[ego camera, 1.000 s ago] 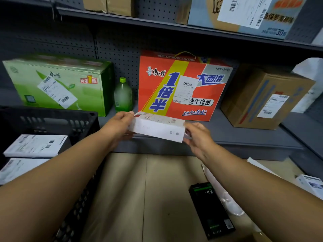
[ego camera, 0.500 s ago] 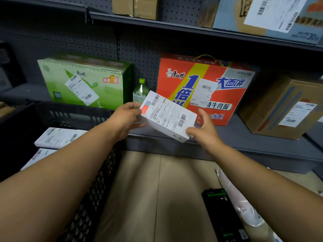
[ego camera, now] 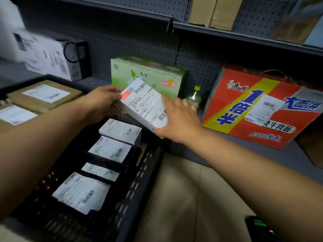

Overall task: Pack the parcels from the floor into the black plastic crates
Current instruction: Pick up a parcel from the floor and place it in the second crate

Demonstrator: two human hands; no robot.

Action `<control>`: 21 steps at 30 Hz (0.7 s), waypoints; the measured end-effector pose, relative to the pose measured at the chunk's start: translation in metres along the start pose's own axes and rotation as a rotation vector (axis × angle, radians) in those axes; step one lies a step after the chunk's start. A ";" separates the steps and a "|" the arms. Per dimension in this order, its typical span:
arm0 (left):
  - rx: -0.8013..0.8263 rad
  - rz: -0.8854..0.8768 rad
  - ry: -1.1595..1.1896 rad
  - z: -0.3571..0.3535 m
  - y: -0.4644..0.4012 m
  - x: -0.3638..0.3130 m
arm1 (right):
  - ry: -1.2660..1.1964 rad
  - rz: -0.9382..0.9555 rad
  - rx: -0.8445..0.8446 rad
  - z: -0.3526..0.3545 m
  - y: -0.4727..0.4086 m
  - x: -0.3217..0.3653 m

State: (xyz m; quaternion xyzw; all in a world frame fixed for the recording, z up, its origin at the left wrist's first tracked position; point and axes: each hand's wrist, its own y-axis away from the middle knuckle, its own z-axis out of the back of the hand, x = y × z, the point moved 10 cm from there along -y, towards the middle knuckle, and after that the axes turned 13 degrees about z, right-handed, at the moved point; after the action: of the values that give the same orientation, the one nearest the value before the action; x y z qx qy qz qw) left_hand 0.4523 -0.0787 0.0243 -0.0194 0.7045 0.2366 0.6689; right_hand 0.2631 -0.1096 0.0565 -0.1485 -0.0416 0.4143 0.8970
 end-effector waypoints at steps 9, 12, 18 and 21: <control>-0.315 -0.214 -0.867 0.134 0.000 0.033 | -0.112 0.071 0.340 -0.106 -0.041 0.110; -0.276 -0.271 -1.397 0.154 -0.010 0.069 | -0.131 0.174 0.491 -0.151 -0.026 0.151; -0.209 -0.302 -1.564 0.163 -0.023 0.097 | -0.083 0.337 0.687 -0.217 -0.005 0.207; -0.202 -0.327 -1.510 0.165 -0.023 0.096 | -0.063 0.315 0.741 -0.243 -0.001 0.212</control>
State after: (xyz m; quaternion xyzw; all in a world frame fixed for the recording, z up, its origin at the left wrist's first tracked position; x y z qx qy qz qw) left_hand 0.6039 -0.0122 -0.0732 -0.0173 0.0213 0.1472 0.9887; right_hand 0.4505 -0.0065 -0.1850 0.1933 0.1065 0.5379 0.8136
